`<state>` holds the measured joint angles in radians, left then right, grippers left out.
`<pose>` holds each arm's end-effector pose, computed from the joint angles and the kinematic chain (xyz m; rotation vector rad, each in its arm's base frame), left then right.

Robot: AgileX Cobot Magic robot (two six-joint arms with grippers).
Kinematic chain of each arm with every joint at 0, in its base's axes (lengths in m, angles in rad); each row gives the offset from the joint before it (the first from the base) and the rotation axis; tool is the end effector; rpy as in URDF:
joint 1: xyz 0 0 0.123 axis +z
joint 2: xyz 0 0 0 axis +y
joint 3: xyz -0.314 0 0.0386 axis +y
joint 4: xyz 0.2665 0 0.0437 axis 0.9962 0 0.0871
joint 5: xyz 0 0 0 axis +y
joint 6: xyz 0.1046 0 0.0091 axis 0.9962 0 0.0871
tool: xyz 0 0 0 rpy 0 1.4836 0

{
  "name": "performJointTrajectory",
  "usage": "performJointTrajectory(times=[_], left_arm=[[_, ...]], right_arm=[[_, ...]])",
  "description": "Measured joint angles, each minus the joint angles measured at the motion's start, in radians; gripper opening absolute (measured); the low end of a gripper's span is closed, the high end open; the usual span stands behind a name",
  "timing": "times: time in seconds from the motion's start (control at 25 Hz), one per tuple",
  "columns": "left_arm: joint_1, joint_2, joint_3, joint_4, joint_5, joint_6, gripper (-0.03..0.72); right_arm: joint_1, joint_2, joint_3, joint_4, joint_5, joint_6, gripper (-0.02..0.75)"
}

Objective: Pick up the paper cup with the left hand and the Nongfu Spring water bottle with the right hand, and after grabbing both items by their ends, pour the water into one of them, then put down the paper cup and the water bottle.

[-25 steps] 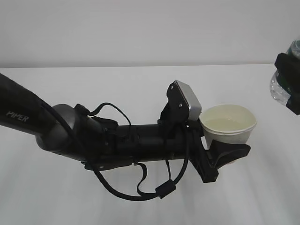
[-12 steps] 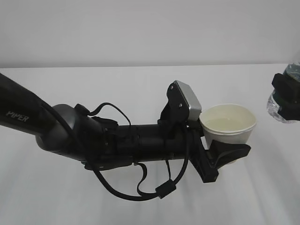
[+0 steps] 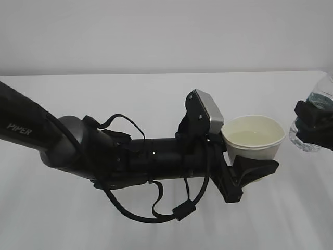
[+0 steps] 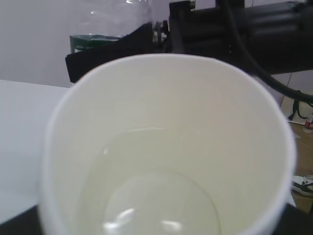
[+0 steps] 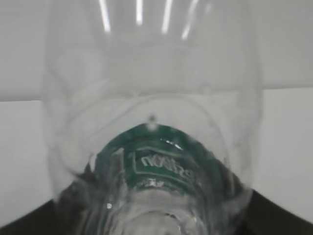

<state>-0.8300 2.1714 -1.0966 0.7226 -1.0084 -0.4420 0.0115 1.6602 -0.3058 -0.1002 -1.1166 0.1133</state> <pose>0.2678 -0.3798 0.1366 1.1284 1.3962 -1.1083 0.2696 0.0125 0.1655 -0.0168 1.7246 0.1372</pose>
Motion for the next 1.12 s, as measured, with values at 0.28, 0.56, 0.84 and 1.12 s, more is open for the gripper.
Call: performJointTrajectory(times=[0.28,0.56,0.84,1.12], left_arm=[[0.0,0.0,0.0,0.0,-0.021,0.0,0.463],[0.0,0.0,0.0,-0.002,-0.022,0.0,0.463],[0.0,0.0,0.0,-0.002,-0.024,0.0,0.462],[0.0,0.0,0.0,-0.002,-0.024,0.0,0.462]], right_arm=[[0.0,0.054,-0.015,0.106,-0.002,-0.002,0.396],[0.0,0.143,-0.092,0.11,-0.002,-0.006,0.395],[0.0,0.256,-0.19,0.1,-0.002,-0.033,0.394],[0.0,0.336,-0.266,0.054,-0.004,-0.119,0.395]])
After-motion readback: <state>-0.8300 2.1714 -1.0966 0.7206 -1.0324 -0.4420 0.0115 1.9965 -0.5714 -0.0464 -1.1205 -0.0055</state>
